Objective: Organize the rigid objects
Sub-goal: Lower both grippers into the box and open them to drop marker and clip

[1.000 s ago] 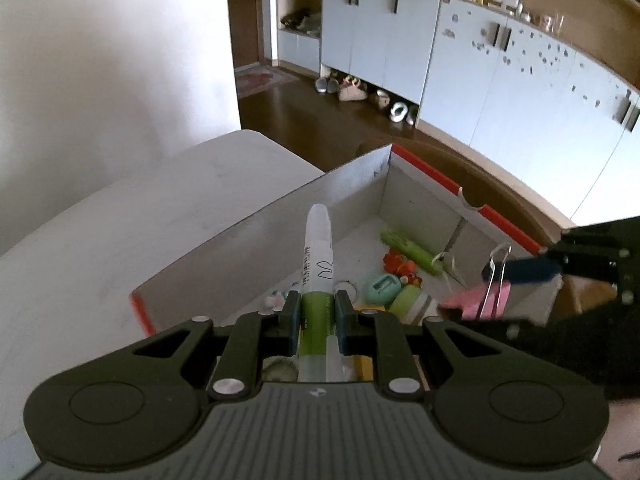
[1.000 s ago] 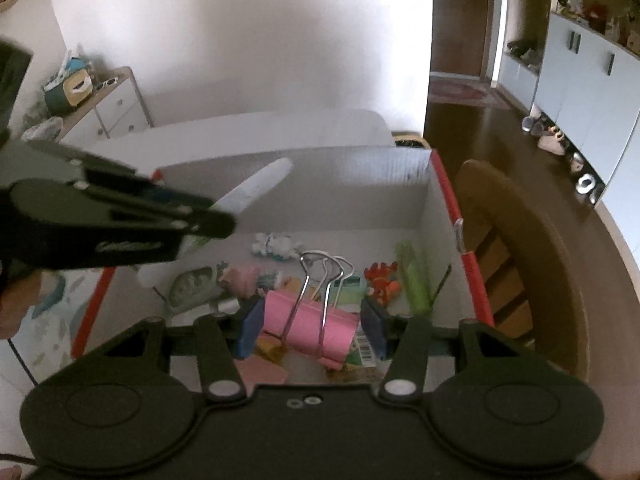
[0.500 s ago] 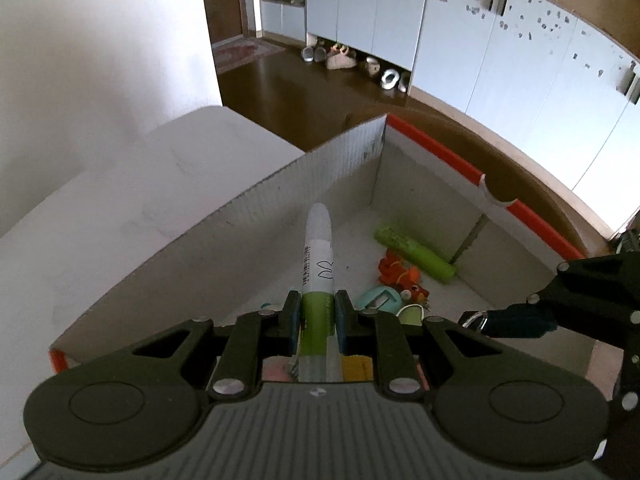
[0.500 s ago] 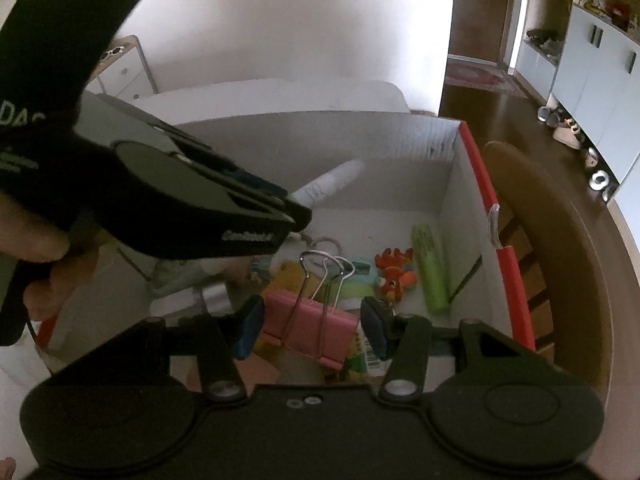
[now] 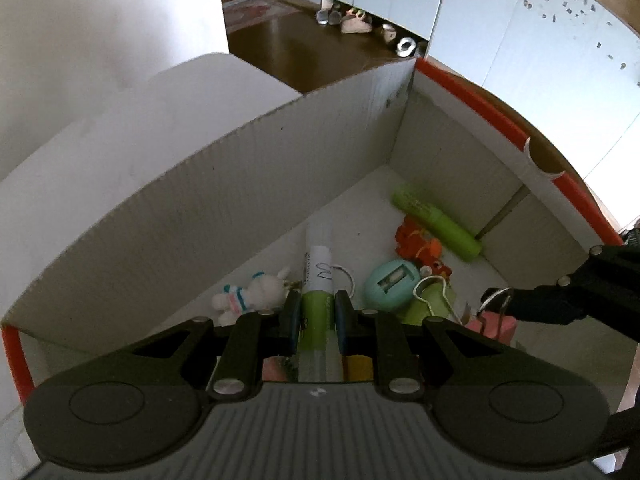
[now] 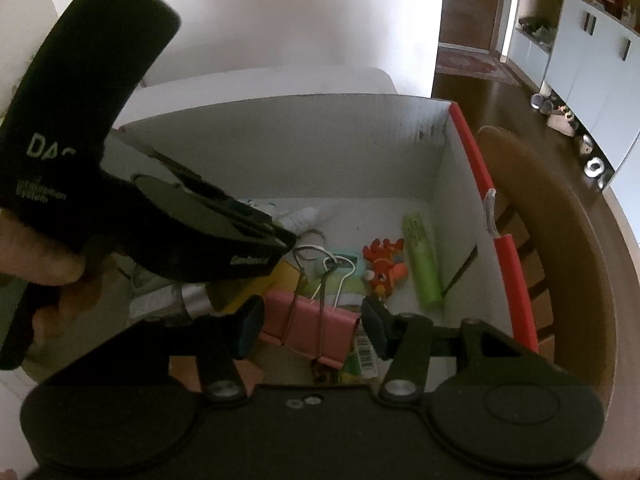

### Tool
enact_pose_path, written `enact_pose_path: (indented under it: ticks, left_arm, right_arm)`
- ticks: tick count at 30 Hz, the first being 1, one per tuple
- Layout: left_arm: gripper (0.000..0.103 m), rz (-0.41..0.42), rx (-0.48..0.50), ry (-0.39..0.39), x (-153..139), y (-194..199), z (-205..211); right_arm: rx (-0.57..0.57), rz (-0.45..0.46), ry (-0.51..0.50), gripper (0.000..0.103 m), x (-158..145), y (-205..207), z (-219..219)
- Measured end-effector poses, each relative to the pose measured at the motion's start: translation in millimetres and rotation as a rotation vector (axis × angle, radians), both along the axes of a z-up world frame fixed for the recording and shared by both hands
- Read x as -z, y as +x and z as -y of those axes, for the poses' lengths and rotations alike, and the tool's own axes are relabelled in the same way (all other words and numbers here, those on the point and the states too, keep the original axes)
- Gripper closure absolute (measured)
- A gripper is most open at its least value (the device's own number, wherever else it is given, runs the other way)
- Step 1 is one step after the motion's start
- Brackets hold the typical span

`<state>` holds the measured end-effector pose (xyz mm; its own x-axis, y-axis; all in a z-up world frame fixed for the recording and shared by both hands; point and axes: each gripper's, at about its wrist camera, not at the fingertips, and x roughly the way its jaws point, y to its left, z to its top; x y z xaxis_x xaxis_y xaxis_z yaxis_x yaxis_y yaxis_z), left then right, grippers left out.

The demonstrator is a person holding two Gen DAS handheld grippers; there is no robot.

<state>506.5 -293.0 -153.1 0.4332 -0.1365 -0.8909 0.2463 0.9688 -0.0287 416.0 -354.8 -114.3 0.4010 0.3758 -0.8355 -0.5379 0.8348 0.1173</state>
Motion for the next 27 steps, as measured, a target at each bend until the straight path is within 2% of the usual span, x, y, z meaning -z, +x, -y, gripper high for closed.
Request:
enact_pose_path:
  ticks: [4, 11, 14, 18, 27]
  left_arm:
    - [0.086, -0.001, -0.006, 0.003, -2.3, -1.0, -0.3]
    - [0.085, -0.001, -0.039, 0.007, -9.4, -7.9, -2.8]
    - [0.082, 0.010, -0.044, -0.011, -16.6, -13.8, -6.2]
    - [0.079, 0.043, -0.052, -0.014, -25.5, -24.0, -9.4]
    - [0.078, 0.107, -0.078, -0.048, -50.2, -52.4, -20.9]
  right_arm:
    - [0.019, 0.005, 0.006, 0.041, -0.7, -1.4, 4.1]
    - [0.019, 0.020, 0.021, 0.039, -7.6, -7.4, 6.9]
    - [0.008, 0.026, 0.032, 0.034, -11.9, -10.4, 7.3]
    - [0.008, 0.045, 0.037, 0.031, -17.3, -14.8, 8.4]
    - [0.017, 0.094, 0.079, 0.024, -36.9, -31.1, 16.8]
